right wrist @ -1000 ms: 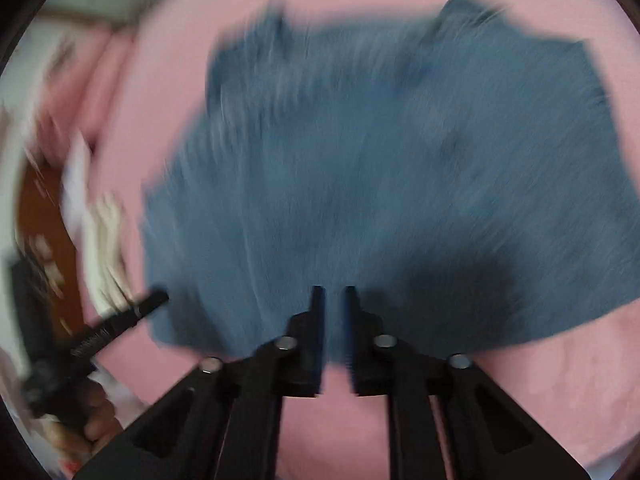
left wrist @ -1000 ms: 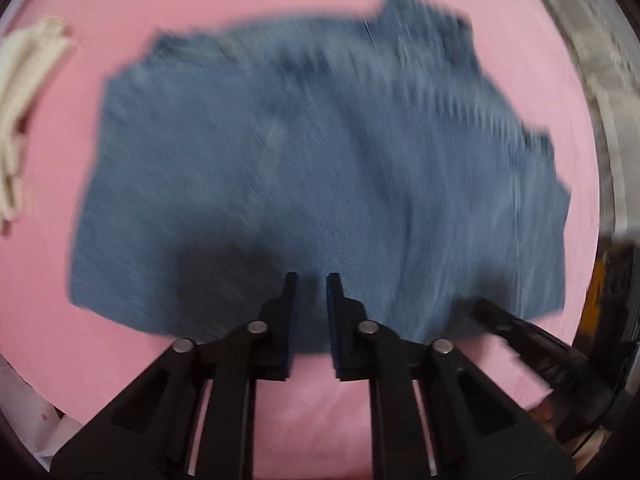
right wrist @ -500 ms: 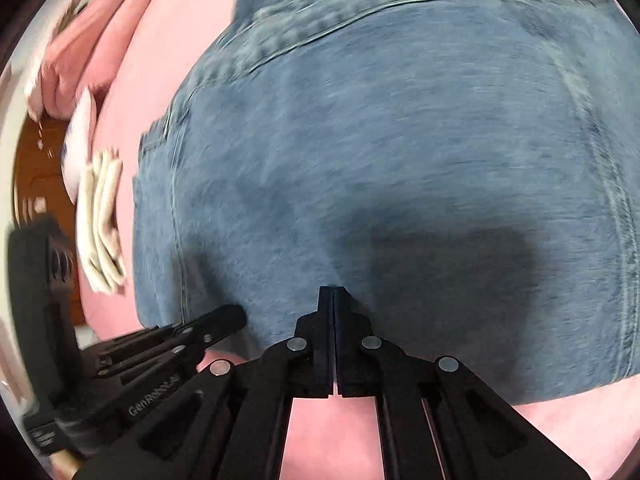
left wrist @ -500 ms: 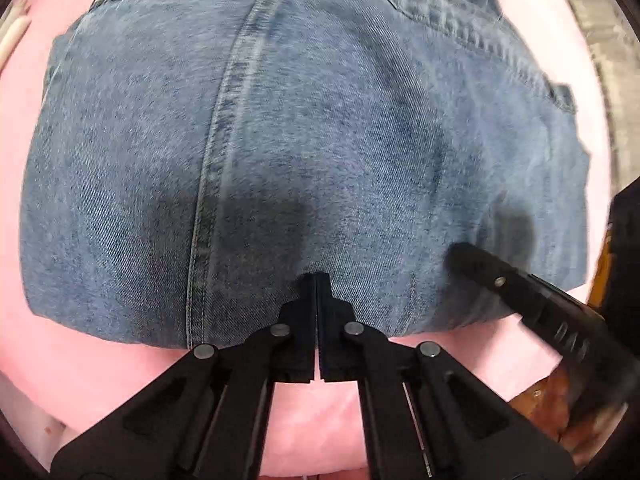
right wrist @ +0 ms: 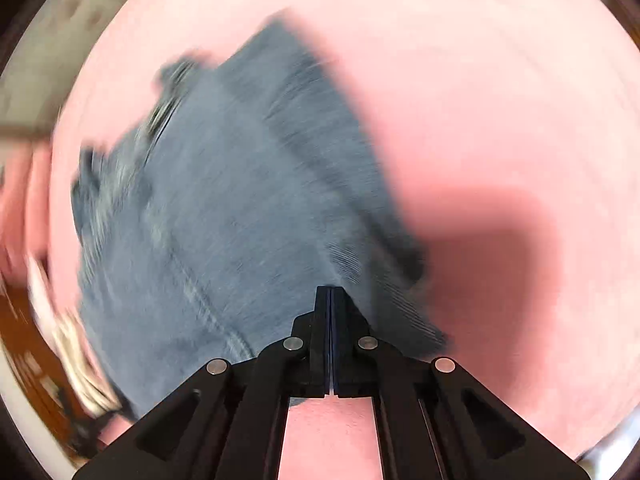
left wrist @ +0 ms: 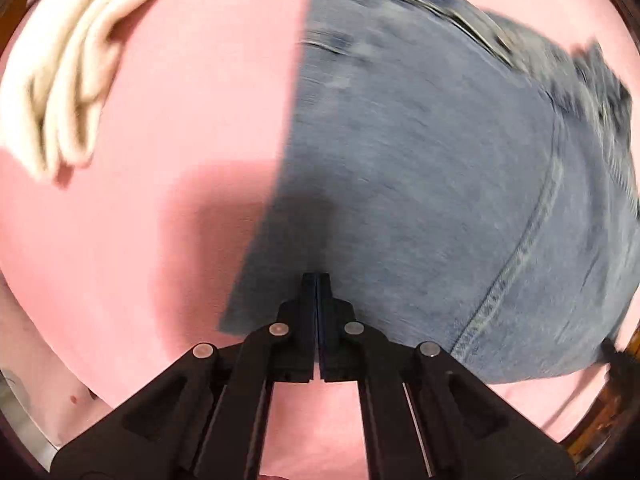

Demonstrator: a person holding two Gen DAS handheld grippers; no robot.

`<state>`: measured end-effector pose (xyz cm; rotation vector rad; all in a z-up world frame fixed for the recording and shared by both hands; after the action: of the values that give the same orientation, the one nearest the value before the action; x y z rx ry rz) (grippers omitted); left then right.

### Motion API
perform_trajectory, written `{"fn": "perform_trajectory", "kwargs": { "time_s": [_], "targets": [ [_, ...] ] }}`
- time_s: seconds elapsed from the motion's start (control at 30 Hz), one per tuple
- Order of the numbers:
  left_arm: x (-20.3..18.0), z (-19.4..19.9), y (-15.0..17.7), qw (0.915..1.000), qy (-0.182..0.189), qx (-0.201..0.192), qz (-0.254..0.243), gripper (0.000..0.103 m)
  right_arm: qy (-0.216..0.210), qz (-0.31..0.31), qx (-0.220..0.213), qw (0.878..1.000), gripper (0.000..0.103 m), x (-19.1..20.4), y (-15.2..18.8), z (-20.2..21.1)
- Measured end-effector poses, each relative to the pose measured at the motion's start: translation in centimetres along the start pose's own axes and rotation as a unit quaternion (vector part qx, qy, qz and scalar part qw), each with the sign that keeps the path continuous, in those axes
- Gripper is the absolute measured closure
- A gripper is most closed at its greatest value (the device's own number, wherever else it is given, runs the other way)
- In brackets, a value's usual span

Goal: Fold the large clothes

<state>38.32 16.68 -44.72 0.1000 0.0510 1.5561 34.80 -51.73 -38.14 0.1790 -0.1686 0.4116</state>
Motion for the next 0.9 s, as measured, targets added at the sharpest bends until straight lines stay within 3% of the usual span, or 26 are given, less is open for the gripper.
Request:
{"fn": "perform_trajectory", "kwargs": {
  "time_s": [0.1, 0.2, 0.27, 0.33, 0.43, 0.5, 0.6, 0.7, 0.8, 0.9],
  "targets": [
    [0.3, 0.8, 0.7, 0.9993, -0.036, 0.001, -0.01, 0.102, 0.016, 0.006, -0.011, 1.0, 0.103, -0.8, -1.3, 1.2],
    [-1.9, 2.2, 2.0, 0.9979, -0.052, 0.003, -0.038, 0.102, 0.066, 0.043, -0.027, 0.997, 0.103, 0.8, -0.3, 2.6],
    [-5.0, 3.2, 2.6, 0.9954, -0.051, -0.011, -0.08, 0.102, 0.031, 0.072, -0.009, 0.997, 0.103, 3.1, 1.5, 3.1],
    [-8.1, 3.6, 3.3, 0.9927, -0.025, -0.017, -0.117, 0.102, -0.027, 0.089, 0.025, 0.995, 0.103, 4.8, 3.1, 3.3],
    [-13.1, 3.1, 4.5, 0.9859, 0.054, -0.009, -0.158, 0.102, -0.092, 0.12, 0.088, 0.985, 0.103, 6.9, 5.3, 2.3],
    [-15.0, 2.4, 4.7, 0.9828, 0.075, -0.003, -0.169, 0.102, -0.103, 0.146, 0.112, 0.978, 0.103, 8.1, 6.7, 0.9],
    [-16.5, 1.7, 4.6, 0.9829, 0.073, 0.003, -0.169, 0.102, -0.114, 0.156, 0.133, 0.972, 0.103, 8.9, 7.2, -0.4],
    [-17.3, 1.8, 3.9, 0.981, 0.11, -0.006, -0.16, 0.102, -0.129, 0.149, 0.144, 0.97, 0.103, 9.7, 6.9, -2.3],
    [-17.1, 2.0, 2.0, 0.981, 0.125, -0.027, -0.146, 0.102, -0.141, 0.155, 0.142, 0.967, 0.103, 10.7, 6.8, -3.5],
    [-15.4, 2.4, -1.7, 0.9797, 0.147, -0.042, -0.13, 0.102, -0.15, 0.165, 0.133, 0.966, 0.103, 10.9, 4.6, -3.7]
  ]
}}
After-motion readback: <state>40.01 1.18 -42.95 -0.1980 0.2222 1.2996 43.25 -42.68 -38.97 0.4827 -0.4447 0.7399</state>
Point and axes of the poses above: each gripper's, at about its wrist camera, not at the fingertips, and z roughly against the way its jaws point, x to its left, y to its underside, the point moved 3 cm from there along -z, roughly the way its jaws point, and after that the axes turned 14 degrees about -z, right-handed, at the moved point
